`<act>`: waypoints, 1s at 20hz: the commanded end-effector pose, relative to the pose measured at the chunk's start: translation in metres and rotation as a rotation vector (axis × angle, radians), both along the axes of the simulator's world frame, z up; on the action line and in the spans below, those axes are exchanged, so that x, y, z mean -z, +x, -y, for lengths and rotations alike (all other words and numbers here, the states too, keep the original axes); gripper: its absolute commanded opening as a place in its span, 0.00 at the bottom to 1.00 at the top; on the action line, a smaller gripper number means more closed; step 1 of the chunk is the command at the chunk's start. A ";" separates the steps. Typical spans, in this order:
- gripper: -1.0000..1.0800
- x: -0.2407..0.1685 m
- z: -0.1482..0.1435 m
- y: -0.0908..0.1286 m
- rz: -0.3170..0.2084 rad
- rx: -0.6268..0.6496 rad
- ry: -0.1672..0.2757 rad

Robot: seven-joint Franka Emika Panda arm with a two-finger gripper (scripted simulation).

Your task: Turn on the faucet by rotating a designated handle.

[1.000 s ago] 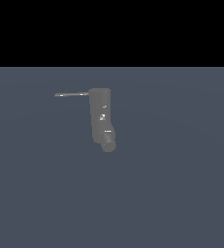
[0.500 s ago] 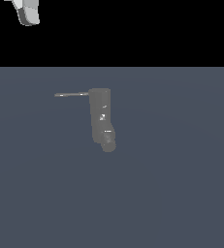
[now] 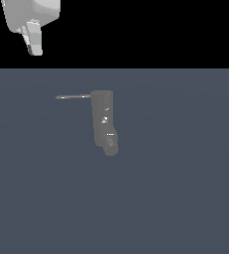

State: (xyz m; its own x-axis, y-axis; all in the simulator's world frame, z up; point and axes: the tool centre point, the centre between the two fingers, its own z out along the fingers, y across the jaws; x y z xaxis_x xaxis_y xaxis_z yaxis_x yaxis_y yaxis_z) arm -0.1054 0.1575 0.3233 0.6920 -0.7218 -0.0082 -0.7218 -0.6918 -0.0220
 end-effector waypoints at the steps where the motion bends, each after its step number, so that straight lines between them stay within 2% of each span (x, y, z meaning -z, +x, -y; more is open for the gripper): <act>1: 0.00 0.009 -0.006 0.012 0.000 0.044 0.001; 20: 0.00 0.080 -0.024 0.109 -0.009 0.370 -0.010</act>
